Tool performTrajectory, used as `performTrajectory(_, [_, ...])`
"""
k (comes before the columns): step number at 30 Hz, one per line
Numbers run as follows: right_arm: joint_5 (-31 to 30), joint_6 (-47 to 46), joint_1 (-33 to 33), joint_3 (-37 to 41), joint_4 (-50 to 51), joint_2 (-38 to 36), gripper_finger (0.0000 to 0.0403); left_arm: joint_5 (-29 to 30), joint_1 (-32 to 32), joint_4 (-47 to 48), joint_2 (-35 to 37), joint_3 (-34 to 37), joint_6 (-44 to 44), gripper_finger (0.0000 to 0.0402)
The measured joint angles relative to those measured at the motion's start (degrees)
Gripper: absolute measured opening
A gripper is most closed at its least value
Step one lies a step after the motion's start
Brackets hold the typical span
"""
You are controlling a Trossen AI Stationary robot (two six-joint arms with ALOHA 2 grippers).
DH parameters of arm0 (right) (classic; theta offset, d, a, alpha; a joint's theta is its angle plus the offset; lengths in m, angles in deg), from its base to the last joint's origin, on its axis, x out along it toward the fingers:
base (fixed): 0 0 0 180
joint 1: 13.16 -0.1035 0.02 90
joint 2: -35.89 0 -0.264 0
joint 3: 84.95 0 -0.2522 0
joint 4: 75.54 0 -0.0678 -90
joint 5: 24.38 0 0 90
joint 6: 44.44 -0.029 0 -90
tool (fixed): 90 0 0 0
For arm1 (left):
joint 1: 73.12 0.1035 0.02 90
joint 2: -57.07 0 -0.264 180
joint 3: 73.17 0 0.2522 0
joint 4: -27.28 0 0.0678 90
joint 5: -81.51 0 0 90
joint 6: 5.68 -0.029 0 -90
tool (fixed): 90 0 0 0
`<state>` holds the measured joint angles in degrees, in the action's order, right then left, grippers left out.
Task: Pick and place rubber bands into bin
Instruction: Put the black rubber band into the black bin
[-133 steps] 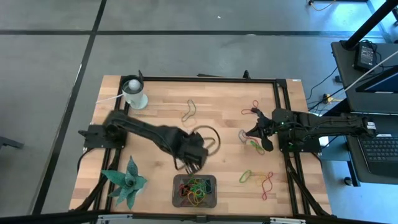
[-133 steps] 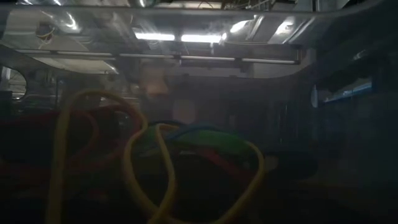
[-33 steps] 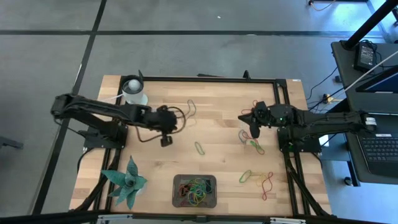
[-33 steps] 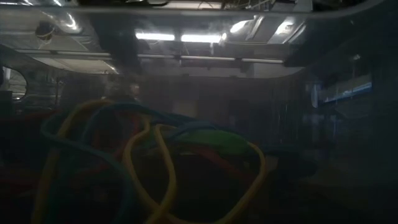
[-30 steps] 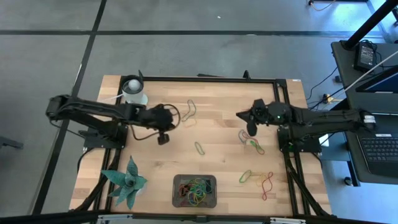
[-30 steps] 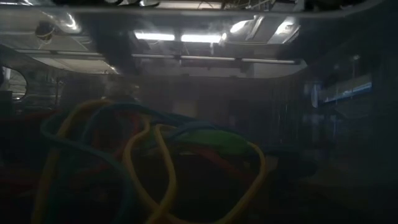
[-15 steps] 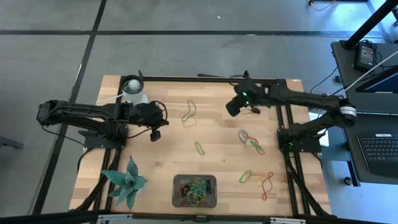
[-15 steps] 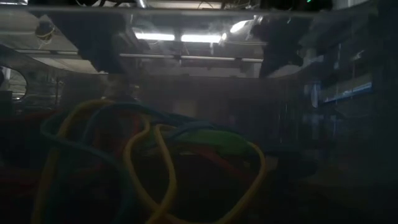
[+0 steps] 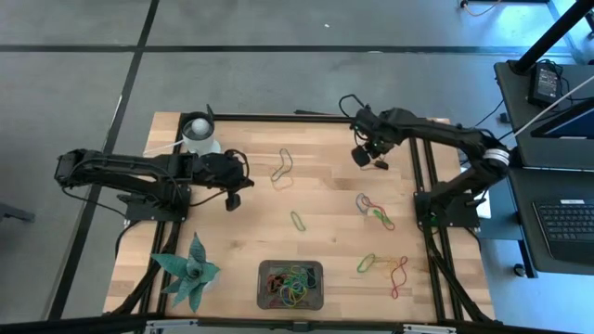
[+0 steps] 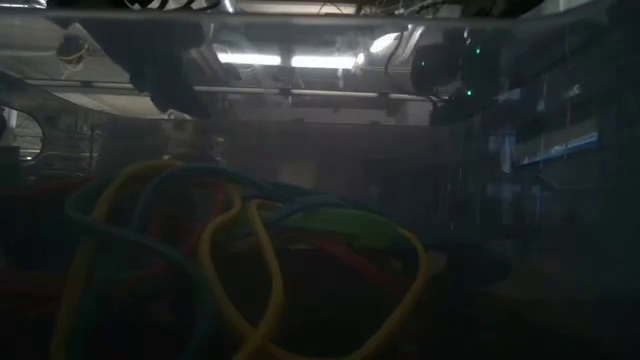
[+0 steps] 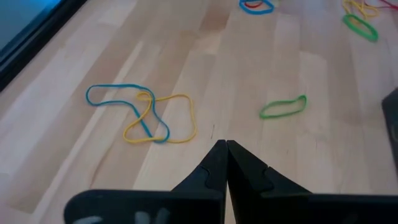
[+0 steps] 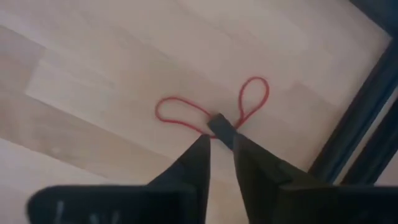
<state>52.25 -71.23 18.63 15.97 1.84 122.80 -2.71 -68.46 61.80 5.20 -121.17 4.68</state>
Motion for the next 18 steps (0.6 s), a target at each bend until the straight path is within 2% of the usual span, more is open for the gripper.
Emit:
performTrajectory(9, [1.0, 8.66, 2.7, 0.01, 2.23, 4.01, 0.0146, 1.27, 0.0, 0.0, -0.02, 0.0, -0.55, 0.0002])
performTrajectory(18, [0.97, 18.01, 5.85, 0.02, 2.12, 10.47, 0.0171, 2.45, -0.06, 0.0, -0.04, 0.0, 0.54, 0.0002])
